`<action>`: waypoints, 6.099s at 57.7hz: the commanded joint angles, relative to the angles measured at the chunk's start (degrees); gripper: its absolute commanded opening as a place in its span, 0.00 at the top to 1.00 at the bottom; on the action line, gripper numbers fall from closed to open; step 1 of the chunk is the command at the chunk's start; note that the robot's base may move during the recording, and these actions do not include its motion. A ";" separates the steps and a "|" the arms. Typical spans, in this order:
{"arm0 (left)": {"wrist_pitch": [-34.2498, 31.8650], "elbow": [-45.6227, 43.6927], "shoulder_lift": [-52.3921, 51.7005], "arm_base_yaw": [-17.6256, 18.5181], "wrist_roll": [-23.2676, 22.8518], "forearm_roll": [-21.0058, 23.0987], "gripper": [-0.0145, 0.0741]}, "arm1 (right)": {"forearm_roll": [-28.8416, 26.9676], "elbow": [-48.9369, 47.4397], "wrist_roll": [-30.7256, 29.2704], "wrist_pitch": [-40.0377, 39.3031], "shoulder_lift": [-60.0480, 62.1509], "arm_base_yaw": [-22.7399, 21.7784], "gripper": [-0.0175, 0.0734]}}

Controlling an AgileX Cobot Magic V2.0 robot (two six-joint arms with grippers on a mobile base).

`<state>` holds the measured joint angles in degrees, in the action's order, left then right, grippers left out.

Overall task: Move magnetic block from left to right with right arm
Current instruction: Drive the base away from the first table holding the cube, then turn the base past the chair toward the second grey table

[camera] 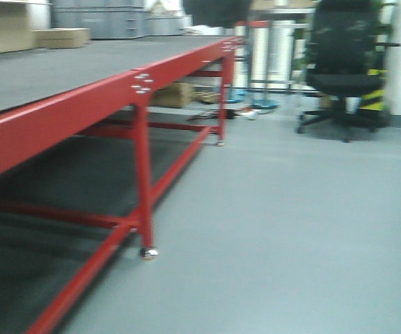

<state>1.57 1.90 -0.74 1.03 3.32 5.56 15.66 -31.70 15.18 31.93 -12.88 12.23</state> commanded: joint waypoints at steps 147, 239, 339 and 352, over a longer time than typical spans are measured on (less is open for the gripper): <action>-4.83 0.45 -0.77 0.44 -0.34 0.27 0.98 | 1.32 -1.67 -0.33 -5.08 -0.63 0.04 0.53; -4.83 0.45 -0.55 0.44 -0.34 0.27 0.98 | 1.32 -1.59 -0.33 -5.05 -0.63 0.04 0.53; -4.83 0.45 -0.55 0.44 -0.34 0.27 0.98 | 1.32 -1.59 -0.33 -5.05 -0.63 0.04 0.53; -4.83 0.45 -0.55 0.44 -0.34 0.27 0.98 | 1.32 -1.59 -0.33 -5.05 -0.63 0.04 0.53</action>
<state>1.57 1.90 -0.74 1.03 3.32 5.56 15.68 -31.70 15.18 31.93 -12.75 12.23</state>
